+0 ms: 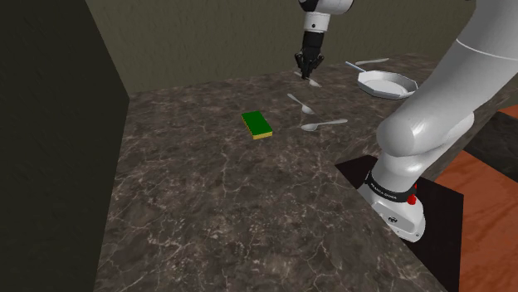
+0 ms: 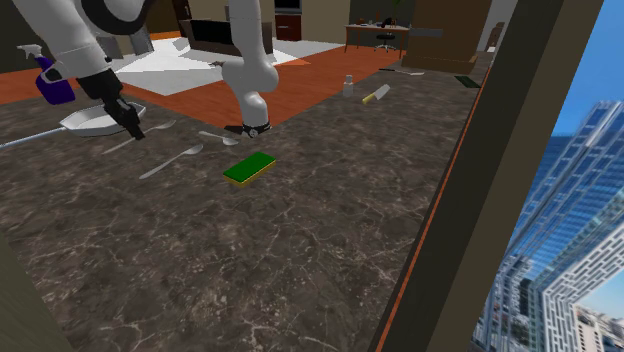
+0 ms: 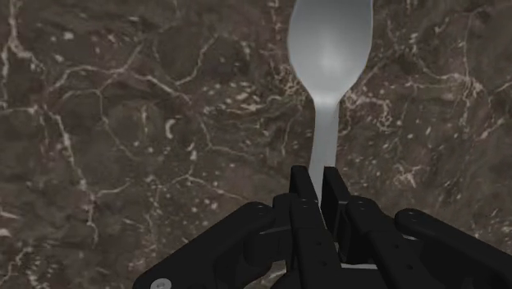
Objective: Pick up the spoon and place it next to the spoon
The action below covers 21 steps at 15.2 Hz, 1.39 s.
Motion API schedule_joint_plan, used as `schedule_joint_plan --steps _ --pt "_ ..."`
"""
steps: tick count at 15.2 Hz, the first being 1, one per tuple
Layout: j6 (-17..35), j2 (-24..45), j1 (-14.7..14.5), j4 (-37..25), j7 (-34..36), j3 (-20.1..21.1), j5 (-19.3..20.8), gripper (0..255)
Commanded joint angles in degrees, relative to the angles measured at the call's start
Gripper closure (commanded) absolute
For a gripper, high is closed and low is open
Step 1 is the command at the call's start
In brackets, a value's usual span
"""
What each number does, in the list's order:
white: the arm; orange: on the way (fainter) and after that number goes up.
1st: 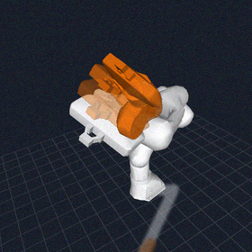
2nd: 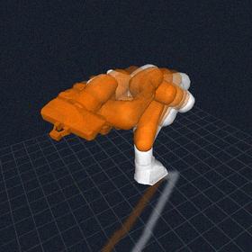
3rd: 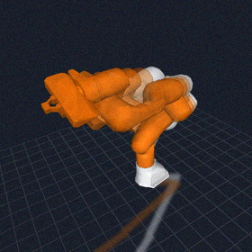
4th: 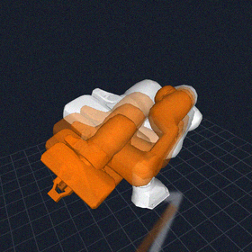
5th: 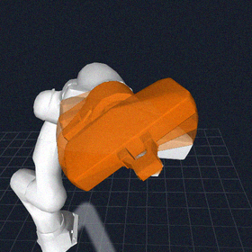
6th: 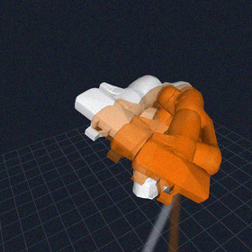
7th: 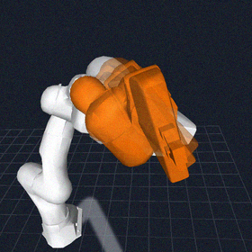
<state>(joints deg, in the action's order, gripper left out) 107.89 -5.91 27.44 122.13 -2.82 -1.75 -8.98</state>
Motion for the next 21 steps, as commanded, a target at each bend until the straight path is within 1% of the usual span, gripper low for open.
schedule_joint_plan --steps 1,13,21 --pt "1.06 0.48 0.35 0.72 -0.99 -0.42 0.10 255" --pt "10.09 4.32 0.22 6.02 -2.49 -0.33 -0.74 255" --pt "10.42 4.50 0.21 6.18 -2.55 -0.32 -0.77 255"
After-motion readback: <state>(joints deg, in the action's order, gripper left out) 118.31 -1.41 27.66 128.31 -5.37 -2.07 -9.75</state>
